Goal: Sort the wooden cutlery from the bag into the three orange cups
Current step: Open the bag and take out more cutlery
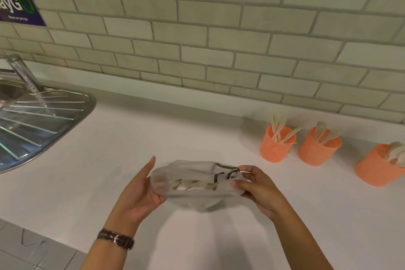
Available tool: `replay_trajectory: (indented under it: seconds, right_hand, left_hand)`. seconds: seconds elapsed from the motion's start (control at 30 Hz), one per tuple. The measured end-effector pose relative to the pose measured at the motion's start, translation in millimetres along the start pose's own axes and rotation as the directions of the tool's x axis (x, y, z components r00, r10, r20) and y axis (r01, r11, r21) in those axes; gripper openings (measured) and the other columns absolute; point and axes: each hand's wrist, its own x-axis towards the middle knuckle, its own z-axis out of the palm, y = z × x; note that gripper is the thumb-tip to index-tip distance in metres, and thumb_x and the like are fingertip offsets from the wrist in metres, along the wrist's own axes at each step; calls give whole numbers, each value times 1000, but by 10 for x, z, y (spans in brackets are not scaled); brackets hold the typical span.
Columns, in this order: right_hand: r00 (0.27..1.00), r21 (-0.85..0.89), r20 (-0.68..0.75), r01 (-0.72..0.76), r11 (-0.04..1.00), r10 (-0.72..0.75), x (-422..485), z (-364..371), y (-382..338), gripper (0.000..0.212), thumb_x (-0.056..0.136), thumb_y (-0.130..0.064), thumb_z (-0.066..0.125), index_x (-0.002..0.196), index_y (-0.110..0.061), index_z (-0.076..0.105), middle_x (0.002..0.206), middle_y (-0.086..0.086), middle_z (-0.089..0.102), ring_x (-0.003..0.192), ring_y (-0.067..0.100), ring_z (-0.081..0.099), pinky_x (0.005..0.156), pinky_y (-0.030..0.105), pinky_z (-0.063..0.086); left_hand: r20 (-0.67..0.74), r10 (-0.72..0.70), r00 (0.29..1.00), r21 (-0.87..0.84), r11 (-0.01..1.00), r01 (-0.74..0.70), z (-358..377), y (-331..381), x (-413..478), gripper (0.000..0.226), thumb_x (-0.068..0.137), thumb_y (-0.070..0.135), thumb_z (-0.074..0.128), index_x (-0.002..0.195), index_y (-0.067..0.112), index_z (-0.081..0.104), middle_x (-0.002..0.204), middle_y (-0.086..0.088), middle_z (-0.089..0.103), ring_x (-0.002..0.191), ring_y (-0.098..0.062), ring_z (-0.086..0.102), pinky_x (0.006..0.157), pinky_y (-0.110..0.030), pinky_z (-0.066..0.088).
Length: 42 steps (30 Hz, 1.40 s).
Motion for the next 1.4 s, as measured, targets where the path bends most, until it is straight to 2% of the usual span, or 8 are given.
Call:
replay_trajectory:
  seconds: [0.17, 0.47, 0.63, 0.73, 0.9, 1.1, 1.23, 1.4]
  right_hand:
    - [989, -157, -126, 63, 986, -83, 12, 16, 21, 6, 80, -6, 70, 83, -3, 65, 73, 7, 59, 59, 15, 52, 56, 22, 43]
    - [921, 497, 188, -390, 775, 342, 118, -63, 83, 20, 92, -5, 47, 85, -16, 62, 65, 1, 71, 74, 17, 55, 68, 33, 40]
    - [905, 548, 261, -426, 720, 337, 219, -36, 148, 27, 77, 10, 43, 81, -14, 56, 72, 8, 72, 62, 23, 70, 61, 35, 56]
    - [918, 512, 287, -388, 766, 273, 253, -18, 168, 29, 71, 6, 40, 85, -4, 64, 80, 14, 71, 70, 28, 71, 64, 38, 58]
    - [948, 217, 288, -199, 956, 132, 139, -87, 54, 31, 72, -11, 66, 101, -6, 58, 98, 14, 69, 80, 23, 67, 65, 32, 54]
    - [982, -384, -88, 123, 915, -169, 143, 15, 104, 26, 79, -4, 64, 87, -22, 48, 86, 0, 55, 72, 14, 49, 59, 20, 35]
    - [878, -622, -69, 334, 708, -474, 81, -49, 155, 38, 76, -7, 67, 80, -35, 42, 94, -15, 49, 78, 5, 51, 63, 16, 37]
    - [831, -823, 279, 466, 327, -482, 58, -17, 169, 47, 78, 8, 44, 89, -33, 67, 118, -12, 49, 95, 12, 48, 74, 15, 39]
  left_hand:
    - [-106, 341, 934, 607, 766, -211, -34, -134, -55, 65, 60, 7, 74, 115, 28, 46, 99, -11, 66, 77, -22, 68, 65, -30, 53]
    - [92, 782, 616, 961, 92, -260, -321, -159, -66, 50, 74, -13, 62, 49, 30, 62, 91, 14, 70, 83, 6, 61, 71, 1, 41]
    - [278, 681, 677, 959, -242, -149, -381, -344, 73, 47, 80, -12, 45, 106, 16, 71, 105, -5, 70, 96, -16, 63, 80, -4, 33]
    - [123, 591, 797, 992, -79, -95, -339, -402, 124, 47, 86, -10, 42, 117, 17, 65, 114, -4, 67, 106, -17, 60, 90, -15, 39]
    - [-87, 203, 975, 421, 895, -149, -228, -188, 76, 55, 71, -23, 37, 108, 4, 66, 108, -11, 70, 96, -23, 66, 69, -24, 58]
    - [-112, 201, 973, 204, 963, -175, -62, -281, 117, 32, 80, -9, 48, 97, 15, 59, 74, -3, 70, 62, -14, 67, 55, -27, 56]
    - [4, 489, 872, 703, 619, -350, -130, -286, 146, 39, 82, -5, 54, 64, 29, 52, 77, 4, 52, 66, -16, 50, 59, -25, 39]
    - [302, 449, 841, 898, -430, -92, -153, -153, 115, 51, 88, 0, 45, 97, 44, 70, 124, 19, 43, 82, -9, 59, 63, -6, 39]
